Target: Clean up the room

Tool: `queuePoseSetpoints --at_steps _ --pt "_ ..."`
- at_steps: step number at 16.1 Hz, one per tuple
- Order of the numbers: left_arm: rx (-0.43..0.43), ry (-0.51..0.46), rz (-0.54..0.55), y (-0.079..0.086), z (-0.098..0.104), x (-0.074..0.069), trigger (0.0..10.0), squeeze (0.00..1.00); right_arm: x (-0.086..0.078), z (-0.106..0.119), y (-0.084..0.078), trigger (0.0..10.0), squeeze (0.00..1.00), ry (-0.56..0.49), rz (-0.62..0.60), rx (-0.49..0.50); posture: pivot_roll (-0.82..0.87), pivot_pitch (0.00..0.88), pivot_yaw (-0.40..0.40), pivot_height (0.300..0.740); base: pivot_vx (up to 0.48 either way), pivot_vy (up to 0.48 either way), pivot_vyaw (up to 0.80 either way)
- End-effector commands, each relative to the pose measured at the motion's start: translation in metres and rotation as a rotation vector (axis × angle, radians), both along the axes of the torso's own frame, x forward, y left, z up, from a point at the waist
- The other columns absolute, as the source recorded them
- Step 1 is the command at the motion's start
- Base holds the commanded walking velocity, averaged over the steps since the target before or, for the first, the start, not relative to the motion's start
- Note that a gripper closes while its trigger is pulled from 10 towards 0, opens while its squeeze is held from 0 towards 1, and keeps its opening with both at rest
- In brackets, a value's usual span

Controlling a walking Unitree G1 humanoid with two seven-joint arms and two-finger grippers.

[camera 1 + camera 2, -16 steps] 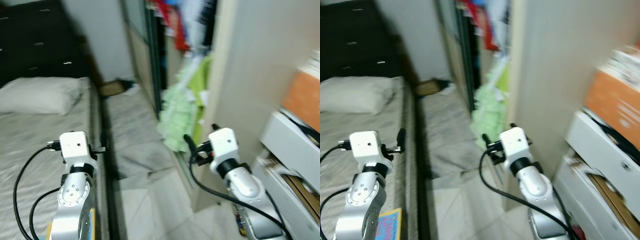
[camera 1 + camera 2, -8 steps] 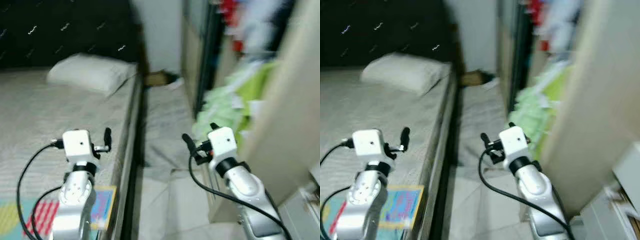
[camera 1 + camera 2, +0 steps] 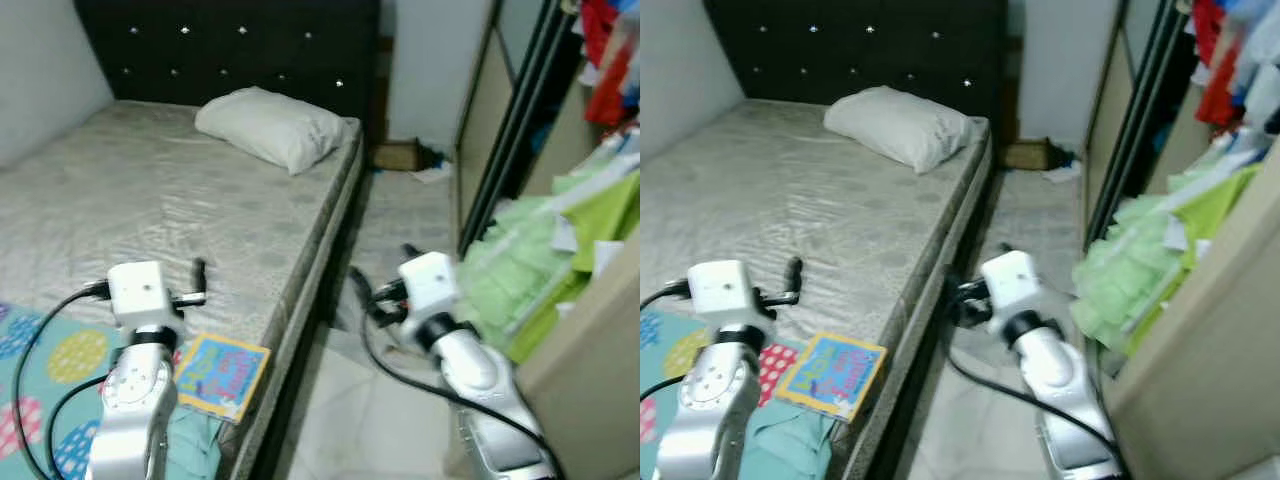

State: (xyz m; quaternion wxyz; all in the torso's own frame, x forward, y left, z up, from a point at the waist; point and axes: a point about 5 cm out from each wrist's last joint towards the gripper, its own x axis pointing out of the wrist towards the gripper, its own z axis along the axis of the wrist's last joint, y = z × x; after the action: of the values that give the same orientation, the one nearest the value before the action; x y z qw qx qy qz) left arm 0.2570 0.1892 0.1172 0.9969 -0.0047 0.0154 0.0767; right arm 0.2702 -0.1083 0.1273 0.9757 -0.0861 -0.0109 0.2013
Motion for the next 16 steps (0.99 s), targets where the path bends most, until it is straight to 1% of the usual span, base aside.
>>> queuePoseSetpoints --at_steps 1,16 --pt "-0.007 -0.007 -0.017 -0.0047 0.0023 0.0009 10.0 0.0 0.0019 0.002 -0.0053 10.0 0.0 -0.011 -0.008 -0.007 -0.16 0.0 0.049 0.74 0.0 0.0 0.8" --pt "-0.033 -0.003 -0.021 -0.0055 0.0019 0.0042 10.0 0.0 0.0057 0.0056 -0.0026 10.0 0.0 -0.038 -0.002 -0.006 -0.16 0.0 0.048 0.74 0.0 0.0 0.8"
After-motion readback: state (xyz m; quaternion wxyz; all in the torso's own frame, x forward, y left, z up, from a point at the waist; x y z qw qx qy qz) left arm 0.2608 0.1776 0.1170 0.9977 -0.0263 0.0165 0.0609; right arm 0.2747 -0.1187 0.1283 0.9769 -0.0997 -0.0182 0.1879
